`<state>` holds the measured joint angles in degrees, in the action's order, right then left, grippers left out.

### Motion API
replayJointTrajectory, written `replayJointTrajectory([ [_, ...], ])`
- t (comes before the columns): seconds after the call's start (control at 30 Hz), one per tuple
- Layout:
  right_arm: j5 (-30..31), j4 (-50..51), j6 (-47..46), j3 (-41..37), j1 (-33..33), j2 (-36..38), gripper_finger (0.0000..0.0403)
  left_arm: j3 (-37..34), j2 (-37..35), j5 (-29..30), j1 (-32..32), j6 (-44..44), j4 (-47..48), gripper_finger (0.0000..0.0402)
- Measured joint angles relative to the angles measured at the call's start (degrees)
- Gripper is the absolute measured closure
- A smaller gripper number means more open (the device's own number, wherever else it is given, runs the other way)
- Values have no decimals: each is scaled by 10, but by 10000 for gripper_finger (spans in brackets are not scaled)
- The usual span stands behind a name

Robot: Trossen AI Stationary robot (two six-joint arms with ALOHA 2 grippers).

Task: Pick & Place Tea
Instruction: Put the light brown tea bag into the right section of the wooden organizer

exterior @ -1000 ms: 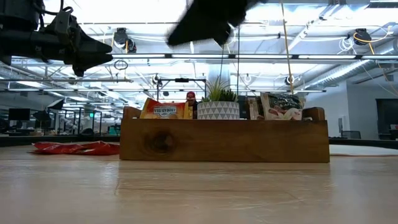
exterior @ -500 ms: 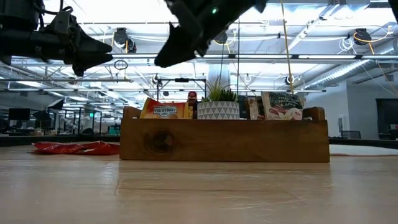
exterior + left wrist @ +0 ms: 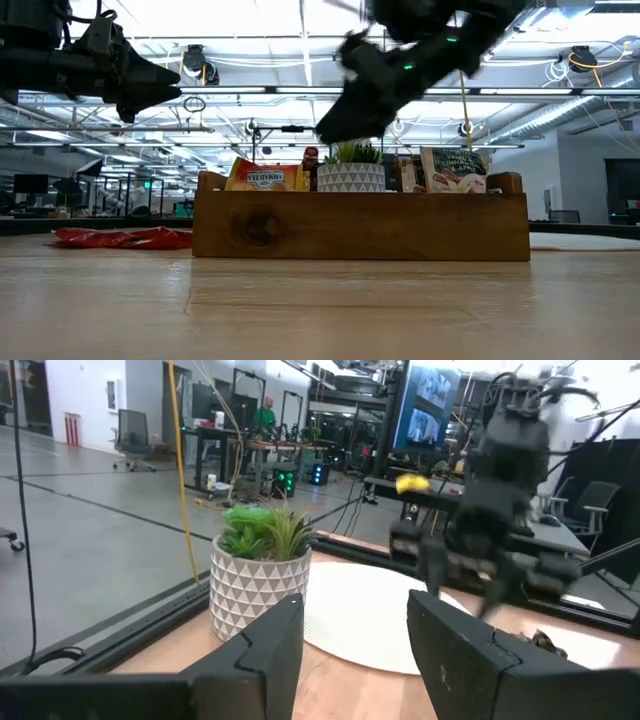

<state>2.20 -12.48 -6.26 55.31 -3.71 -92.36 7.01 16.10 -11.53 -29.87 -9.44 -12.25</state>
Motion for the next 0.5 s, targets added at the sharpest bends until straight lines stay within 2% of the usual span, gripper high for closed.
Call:
replayJointTrajectory([
  [0.17,16,-244,-5,-184,5,108,249,0,0,0,0,-15,-5,219],
  [0.23,43,-316,3,-242,8,147,249,0,0,-1,0,-38,-7,220],
  [0.33,85,-377,14,-308,8,194,249,0,0,-2,0,-62,-12,220],
  [0.43,84,-405,16,-353,8,225,251,0,0,-2,0,-54,-11,220],
  [0.5,84,-423,22,-374,8,240,252,0,0,-26,0,-56,-10,220],
])
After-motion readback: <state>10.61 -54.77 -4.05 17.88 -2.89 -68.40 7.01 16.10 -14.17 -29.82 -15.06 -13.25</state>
